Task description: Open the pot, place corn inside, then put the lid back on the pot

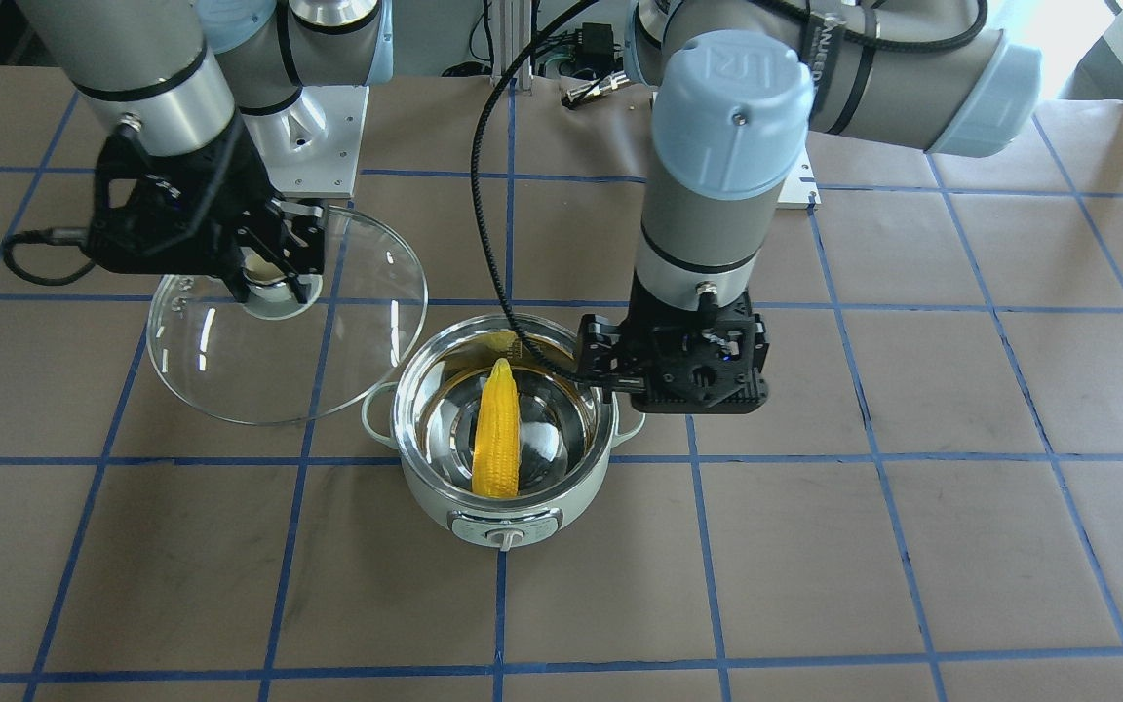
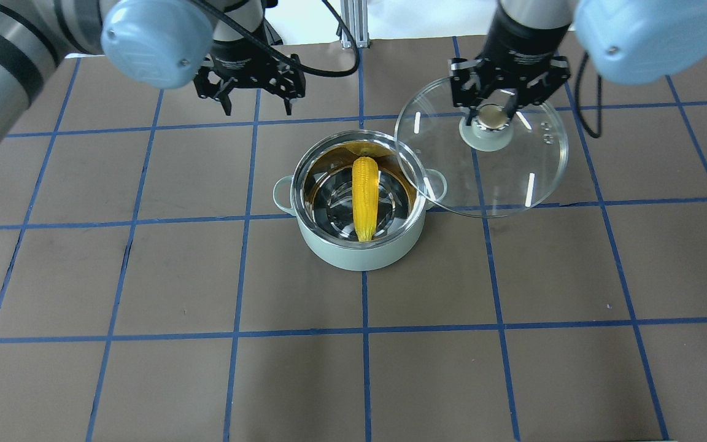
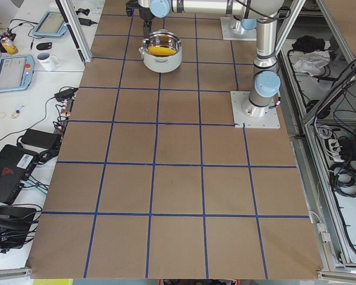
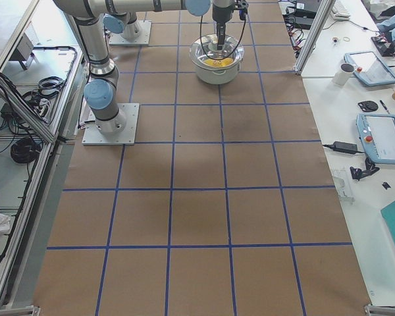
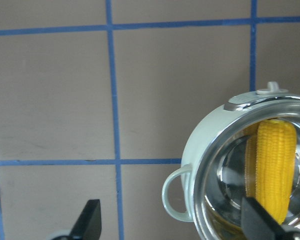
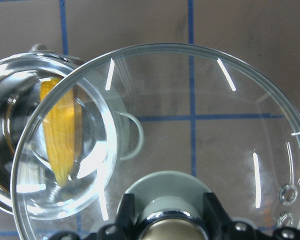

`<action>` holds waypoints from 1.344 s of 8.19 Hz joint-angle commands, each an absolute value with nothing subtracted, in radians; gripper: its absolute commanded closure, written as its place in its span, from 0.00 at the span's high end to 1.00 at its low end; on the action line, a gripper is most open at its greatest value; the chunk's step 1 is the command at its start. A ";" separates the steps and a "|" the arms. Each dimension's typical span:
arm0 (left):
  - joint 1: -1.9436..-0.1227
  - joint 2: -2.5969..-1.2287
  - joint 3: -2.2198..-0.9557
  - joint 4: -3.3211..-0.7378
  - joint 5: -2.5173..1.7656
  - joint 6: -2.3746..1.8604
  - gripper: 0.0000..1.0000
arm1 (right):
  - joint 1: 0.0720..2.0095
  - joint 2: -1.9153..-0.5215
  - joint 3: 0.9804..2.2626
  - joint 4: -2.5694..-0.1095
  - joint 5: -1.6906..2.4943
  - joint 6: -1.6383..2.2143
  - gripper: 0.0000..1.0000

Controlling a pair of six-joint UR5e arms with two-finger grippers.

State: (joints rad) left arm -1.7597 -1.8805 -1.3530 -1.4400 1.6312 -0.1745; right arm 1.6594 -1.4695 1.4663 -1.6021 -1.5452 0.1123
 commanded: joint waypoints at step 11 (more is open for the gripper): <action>-1.657 -1.710 -1.465 -1.459 1.678 -0.117 1.00 | 1.953 -1.158 1.413 -1.847 -1.583 0.399 0.36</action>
State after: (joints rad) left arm -1.6596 -1.7146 -1.4419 -1.4794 1.6812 -0.1230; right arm 1.9527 -1.1647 1.3983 -1.8446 -1.5850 0.4043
